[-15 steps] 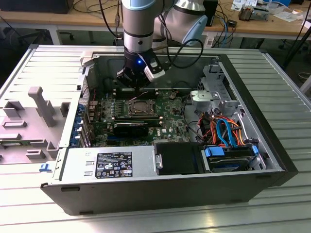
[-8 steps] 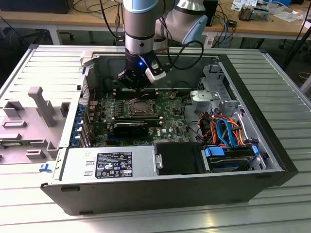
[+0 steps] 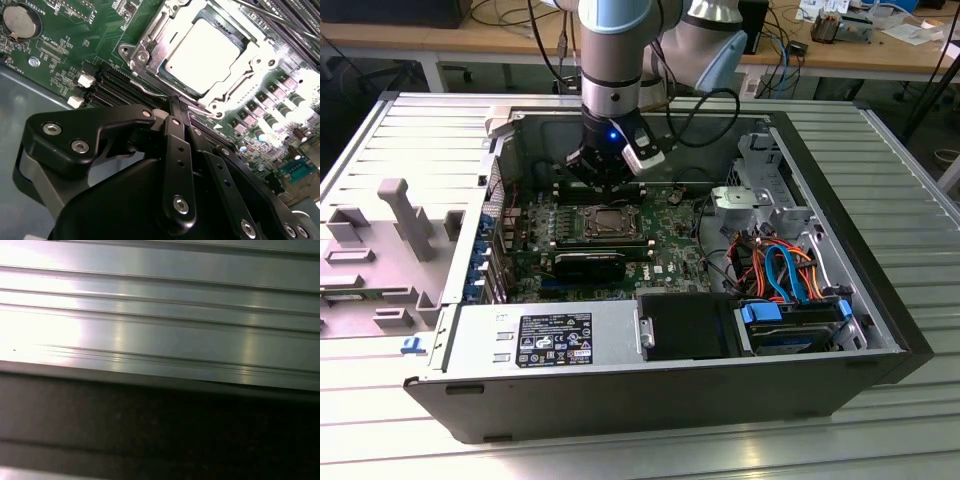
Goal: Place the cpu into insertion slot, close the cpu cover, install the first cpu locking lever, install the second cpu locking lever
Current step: 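Install the first cpu locking lever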
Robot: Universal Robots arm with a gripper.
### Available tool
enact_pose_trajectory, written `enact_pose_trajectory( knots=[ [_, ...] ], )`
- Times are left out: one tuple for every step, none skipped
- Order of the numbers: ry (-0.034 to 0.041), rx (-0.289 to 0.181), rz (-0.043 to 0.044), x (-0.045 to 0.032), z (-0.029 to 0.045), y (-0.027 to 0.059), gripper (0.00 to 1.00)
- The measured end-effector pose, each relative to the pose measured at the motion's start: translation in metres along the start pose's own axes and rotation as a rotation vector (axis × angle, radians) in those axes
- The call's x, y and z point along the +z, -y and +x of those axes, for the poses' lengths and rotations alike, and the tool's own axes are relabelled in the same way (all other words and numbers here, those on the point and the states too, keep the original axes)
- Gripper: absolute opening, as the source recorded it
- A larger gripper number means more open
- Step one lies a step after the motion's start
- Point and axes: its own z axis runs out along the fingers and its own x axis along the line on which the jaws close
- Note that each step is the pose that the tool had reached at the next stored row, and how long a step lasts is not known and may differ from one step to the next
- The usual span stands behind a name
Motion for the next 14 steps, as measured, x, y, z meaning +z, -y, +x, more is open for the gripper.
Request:
enact_pose_trajectory(
  knots=[
    [0.0001, 0.0, 0.0, 0.0009, -0.0012, 0.0001, 0.11],
    [0.0, 0.0, 0.0, 0.0014, -0.0019, 0.0002, 0.11],
    [0.0, 0.0, 0.0001, 0.0021, -0.0027, 0.0003, 0.11],
    [0.0, 0.0, 0.0, 0.0026, -0.0033, 0.0004, 0.11],
    [0.0001, 0.0, 0.0, 0.0037, -0.0046, 0.0005, 0.11],
    [-0.0001, 0.0, 0.0001, 0.0042, -0.0053, 0.0006, 0.11],
    [-0.0003, 0.0, 0.0003, 0.0046, -0.0058, 0.0007, 0.11],
    [-0.0003, 0.0, 0.0004, 0.005, -0.0063, 0.0008, 0.11],
    [-0.0002, 0.0, 0.0003, 0.0051, -0.0064, 0.0008, 0.11],
    [0.0, 0.0, 0.0001, 0.0053, -0.0065, 0.0009, 0.11],
    [0.0001, 0.0, -0.0001, 0.0054, -0.0066, 0.001, 0.11],
    [0.0, 0.0, 0.0, 0.0054, -0.0068, 0.001, 0.11],
    [-0.0001, 0.0, 0.0002, 0.0054, -0.0071, 0.0011, 0.11],
    [0.0001, 0.0, 0.0001, 0.0055, -0.0074, 0.0015, 0.11]
  ],
)
